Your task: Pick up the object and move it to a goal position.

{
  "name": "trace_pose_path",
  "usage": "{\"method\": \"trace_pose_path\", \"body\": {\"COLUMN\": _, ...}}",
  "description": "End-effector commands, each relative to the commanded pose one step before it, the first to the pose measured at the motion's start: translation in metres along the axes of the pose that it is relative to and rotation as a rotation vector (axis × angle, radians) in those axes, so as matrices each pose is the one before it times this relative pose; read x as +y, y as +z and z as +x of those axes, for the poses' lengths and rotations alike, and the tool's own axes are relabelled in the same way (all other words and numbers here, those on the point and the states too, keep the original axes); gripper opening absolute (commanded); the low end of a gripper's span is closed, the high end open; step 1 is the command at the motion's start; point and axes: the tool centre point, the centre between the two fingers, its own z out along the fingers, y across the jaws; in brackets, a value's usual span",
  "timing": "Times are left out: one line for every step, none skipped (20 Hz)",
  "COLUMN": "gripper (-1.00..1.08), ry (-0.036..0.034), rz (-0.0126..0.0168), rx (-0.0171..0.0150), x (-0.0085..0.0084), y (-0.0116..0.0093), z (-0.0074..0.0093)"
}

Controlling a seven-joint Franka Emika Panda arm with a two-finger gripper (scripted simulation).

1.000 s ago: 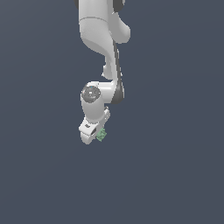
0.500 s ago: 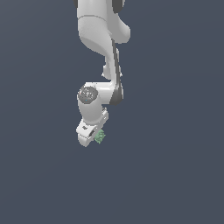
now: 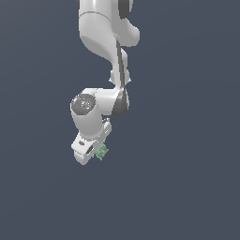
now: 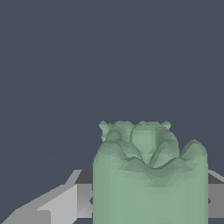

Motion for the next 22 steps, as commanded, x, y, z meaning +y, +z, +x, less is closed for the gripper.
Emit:
{"method": "trace_pose_path", "body": {"gripper": -1.00, "ry": -0.00010, "rz": 0.00005, "rx": 0.00014, "x": 0.01378, "y": -0.00882, "z": 0.00148}}
{"method": "trace_pose_path", "body": {"gripper": -1.00, "ry": 0.00000, "rz": 0.00000, "rx": 0.00000, "x": 0.00526, "y": -0.00322, "z": 0.00059}}
{"method": "trace_pose_path", "body": {"gripper": -1.00, "ry": 0.00000, "rz": 0.00000, "rx": 0.00000, "x": 0.00495, "y": -0.00302, "z": 0.00056}}
{"method": "trace_pose_path", "body": {"gripper": -1.00, "ry": 0.00000, "rz": 0.00000, "rx": 0.00000, "x": 0.00458, "y": -0.00278, "z": 0.00053}}
{"method": "trace_pose_path", "body": {"gripper": -1.00, "ry": 0.00000, "rz": 0.00000, "rx": 0.00000, "x": 0.00423, "y": -0.00255, "z": 0.00049}}
{"method": "trace_pose_path", "body": {"gripper": -1.00, "ry": 0.00002, "rz": 0.00047, "rx": -0.00051, "x": 0.00395, "y": -0.00189, "z": 0.00050}}
{"method": "trace_pose_path", "body": {"gripper": -1.00, "ry": 0.00000, "rz": 0.00000, "rx": 0.00000, "x": 0.00357, "y": -0.00211, "z": 0.00043}}
{"method": "trace_pose_path", "body": {"gripper": -1.00, "ry": 0.00000, "rz": 0.00000, "rx": 0.00000, "x": 0.00327, "y": -0.00190, "z": 0.00040}}
{"method": "trace_pose_path", "body": {"gripper": -1.00, "ry": 0.00000, "rz": 0.00000, "rx": 0.00000, "x": 0.00298, "y": -0.00172, "z": 0.00037}}
{"method": "trace_pose_path", "body": {"gripper": -1.00, "ry": 0.00000, "rz": 0.00000, "rx": 0.00000, "x": 0.00271, "y": -0.00155, "z": 0.00034}}
{"method": "trace_pose_path", "body": {"gripper": -1.00, "ry": 0.00000, "rz": 0.00000, "rx": 0.00000, "x": 0.00245, "y": -0.00140, "z": 0.00031}}
{"method": "trace_pose_path", "body": {"gripper": -1.00, "ry": 0.00000, "rz": 0.00000, "rx": 0.00000, "x": 0.00220, "y": -0.00125, "z": 0.00028}}
{"method": "trace_pose_path", "body": {"gripper": -1.00, "ry": 0.00000, "rz": 0.00000, "rx": 0.00000, "x": 0.00195, "y": -0.00110, "z": 0.00025}}
{"method": "trace_pose_path", "body": {"gripper": -1.00, "ry": 0.00000, "rz": 0.00000, "rx": 0.00000, "x": 0.00172, "y": -0.00096, "z": 0.00022}}
{"method": "trace_pose_path", "body": {"gripper": -1.00, "ry": 0.00000, "rz": 0.00000, "rx": 0.00000, "x": 0.00148, "y": -0.00082, "z": 0.00020}}
{"method": "trace_pose_path", "body": {"gripper": -1.00, "ry": 0.00000, "rz": 0.00000, "rx": 0.00000, "x": 0.00126, "y": -0.00068, "z": 0.00017}}
{"method": "trace_pose_path", "body": {"gripper": -1.00, "ry": 0.00000, "rz": 0.00000, "rx": 0.00000, "x": 0.00104, "y": -0.00054, "z": 0.00015}}
{"method": "trace_pose_path", "body": {"gripper": -1.00, "ry": 0.00000, "rz": 0.00000, "rx": 0.00000, "x": 0.00082, "y": -0.00041, "z": 0.00013}}
{"method": "trace_pose_path", "body": {"gripper": -1.00, "ry": 0.00000, "rz": 0.00000, "rx": 0.00000, "x": 0.00061, "y": -0.00027, "z": 0.00010}}
{"method": "trace_pose_path", "body": {"gripper": -1.00, "ry": -0.00015, "rz": -0.00012, "rx": -0.00066, "x": 0.00035, "y": -0.00005, "z": 0.00026}}
{"method": "trace_pose_path", "body": {"gripper": -1.00, "ry": 0.00000, "rz": 0.00000, "rx": 0.00000, "x": 0.00019, "y": -0.00001, "z": 0.00006}}
{"method": "trace_pose_path", "body": {"gripper": -1.00, "ry": 0.00000, "rz": 0.00000, "rx": 0.00000, "x": 0.00001, "y": 0.00007, "z": 0.00003}}
